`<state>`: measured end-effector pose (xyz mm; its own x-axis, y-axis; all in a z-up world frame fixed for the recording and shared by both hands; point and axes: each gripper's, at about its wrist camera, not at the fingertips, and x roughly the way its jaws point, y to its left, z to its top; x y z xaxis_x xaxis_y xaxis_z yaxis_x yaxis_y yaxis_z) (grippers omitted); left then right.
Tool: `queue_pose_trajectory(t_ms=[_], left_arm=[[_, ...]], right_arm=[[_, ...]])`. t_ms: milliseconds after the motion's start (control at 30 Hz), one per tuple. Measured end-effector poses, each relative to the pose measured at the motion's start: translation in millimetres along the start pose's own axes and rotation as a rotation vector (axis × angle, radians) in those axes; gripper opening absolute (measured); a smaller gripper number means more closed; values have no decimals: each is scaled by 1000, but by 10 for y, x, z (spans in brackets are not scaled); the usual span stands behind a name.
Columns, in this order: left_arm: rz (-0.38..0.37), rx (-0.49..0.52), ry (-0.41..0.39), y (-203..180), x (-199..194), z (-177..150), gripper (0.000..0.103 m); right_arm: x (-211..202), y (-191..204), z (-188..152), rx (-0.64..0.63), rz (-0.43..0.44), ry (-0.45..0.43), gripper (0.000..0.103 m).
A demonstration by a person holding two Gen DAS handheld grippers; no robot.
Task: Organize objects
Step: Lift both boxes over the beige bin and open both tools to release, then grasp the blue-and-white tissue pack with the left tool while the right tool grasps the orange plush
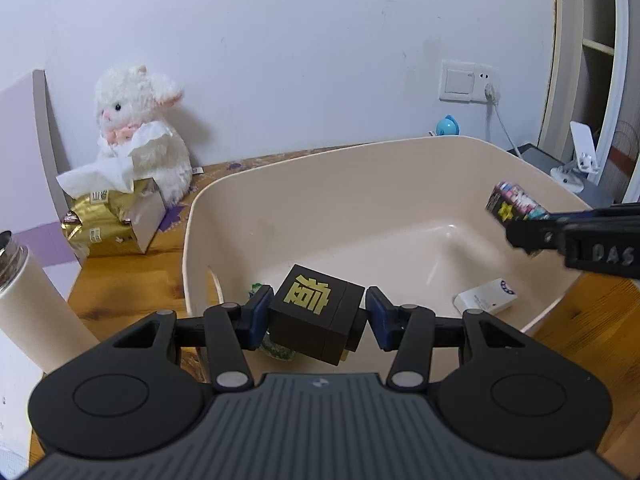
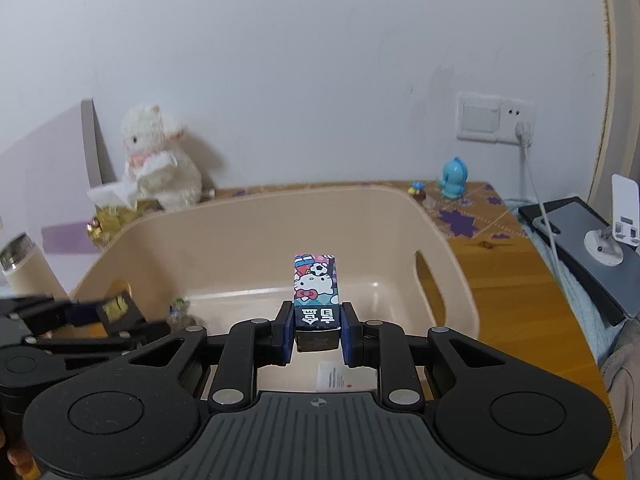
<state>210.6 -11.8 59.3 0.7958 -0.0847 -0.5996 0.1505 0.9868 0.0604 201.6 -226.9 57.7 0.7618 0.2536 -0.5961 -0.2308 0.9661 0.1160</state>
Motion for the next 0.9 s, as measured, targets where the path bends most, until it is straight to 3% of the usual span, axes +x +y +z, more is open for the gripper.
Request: queue_pose_trajectory(t_ms=[100, 167, 233, 333, 433, 700, 900], left_arm=[[-7, -16, 2, 35, -42, 15, 54], [0, -14, -13, 47, -122, 19, 64], [17, -12, -36, 50, -241, 17, 80], [20, -1, -71, 40, -452, 2, 89], [25, 8, -86, 34, -630, -37, 90], [25, -2, -99, 52, -987, -295, 97], [4, 3, -44, 12, -958, -565, 97]], right_arm=[[10, 28, -46, -27, -1, 6, 44], [-64, 37, -65, -48, -12, -20, 63], [-182, 33, -71, -67, -18, -57, 76], [-366, 33, -85, -88, -18, -90, 92], [-549, 17, -120, -101, -22, -115, 103], [-807, -35, -367, -132, -31, -79, 103], [-717, -103, -700, -149, -54, -2, 103]])
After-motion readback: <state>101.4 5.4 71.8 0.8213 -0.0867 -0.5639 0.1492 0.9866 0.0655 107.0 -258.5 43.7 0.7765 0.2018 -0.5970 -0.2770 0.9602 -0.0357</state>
